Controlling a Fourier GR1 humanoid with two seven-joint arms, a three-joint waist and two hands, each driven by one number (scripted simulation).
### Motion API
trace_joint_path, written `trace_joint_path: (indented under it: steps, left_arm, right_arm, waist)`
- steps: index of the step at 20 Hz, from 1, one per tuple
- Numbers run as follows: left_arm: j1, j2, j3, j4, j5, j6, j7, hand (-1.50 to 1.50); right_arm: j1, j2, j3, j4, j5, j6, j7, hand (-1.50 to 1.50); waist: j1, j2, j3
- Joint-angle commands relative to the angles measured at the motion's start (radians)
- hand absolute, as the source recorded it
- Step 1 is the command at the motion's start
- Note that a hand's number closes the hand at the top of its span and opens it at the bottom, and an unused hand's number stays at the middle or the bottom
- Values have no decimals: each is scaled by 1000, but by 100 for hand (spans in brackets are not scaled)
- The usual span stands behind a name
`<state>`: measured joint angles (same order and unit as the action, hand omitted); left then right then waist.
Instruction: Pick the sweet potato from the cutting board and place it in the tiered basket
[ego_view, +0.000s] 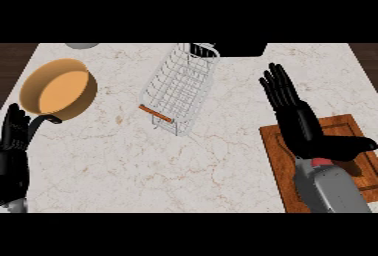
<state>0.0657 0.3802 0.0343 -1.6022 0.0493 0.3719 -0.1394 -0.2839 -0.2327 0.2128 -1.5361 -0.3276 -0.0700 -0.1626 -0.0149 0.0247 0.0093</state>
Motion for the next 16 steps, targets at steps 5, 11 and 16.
trace_joint_path:
  steps: [5,11,16]
  left_arm:
    - [54,3,-62,134,61,-137,134,0]
    - [43,40,-37,198,153,-250,225,0]
    - [74,47,-48,192,147,-267,209,0]
  right_arm:
    - [152,-243,-66,239,-215,488,7,150]
    - [240,-368,-219,256,-67,595,-358,-150]
    - [238,-618,-198,271,338,346,-334,-150]
  waist:
    - [10,19,-1]
    - [-29,-15,-5]
    - [-4,-17,-11]
